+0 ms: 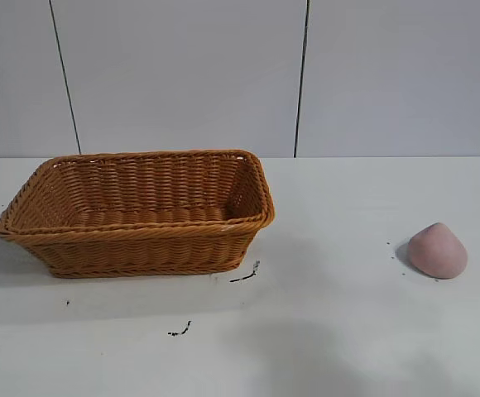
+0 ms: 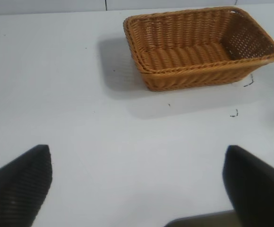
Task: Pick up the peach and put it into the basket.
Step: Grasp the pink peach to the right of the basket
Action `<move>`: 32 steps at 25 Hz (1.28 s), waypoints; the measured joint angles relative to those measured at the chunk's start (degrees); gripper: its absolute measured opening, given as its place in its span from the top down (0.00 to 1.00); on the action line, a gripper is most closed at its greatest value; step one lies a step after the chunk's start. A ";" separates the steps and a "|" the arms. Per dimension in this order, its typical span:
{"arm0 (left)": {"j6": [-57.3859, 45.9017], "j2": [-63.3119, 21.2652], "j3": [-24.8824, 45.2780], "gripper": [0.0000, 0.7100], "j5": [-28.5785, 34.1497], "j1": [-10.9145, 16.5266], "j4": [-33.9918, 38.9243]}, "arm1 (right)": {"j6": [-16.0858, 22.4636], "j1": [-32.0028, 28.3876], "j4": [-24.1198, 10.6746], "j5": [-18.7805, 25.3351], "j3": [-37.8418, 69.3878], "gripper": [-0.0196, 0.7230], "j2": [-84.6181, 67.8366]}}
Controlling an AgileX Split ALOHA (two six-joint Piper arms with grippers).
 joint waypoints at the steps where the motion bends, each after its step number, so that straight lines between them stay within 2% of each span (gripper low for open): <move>1: 0.00 0.00 0.00 0.02 0.00 0.00 0.00 | 0.00 0.00 0.00 -0.69 -2.00 0.13 4.08; 9: 0.00 0.00 0.00 0.02 0.00 0.00 0.00 | 0.00 0.00 -0.67 -3.88 -18.12 0.13 34.27; 17: 0.00 0.00 0.00 0.02 0.00 0.00 0.00 | 0.00 0.00 -0.83 -4.68 -33.04 0.13 57.28; 27: 0.00 0.00 0.00 0.02 0.00 0.00 0.00 | 0.00 0.00 -0.89 -6.42 -35.32 0.13 70.79; 32: 0.00 0.00 0.00 0.02 0.00 0.00 0.00 | 0.00 0.00 -2.16 -10.56 -35.32 0.13 72.18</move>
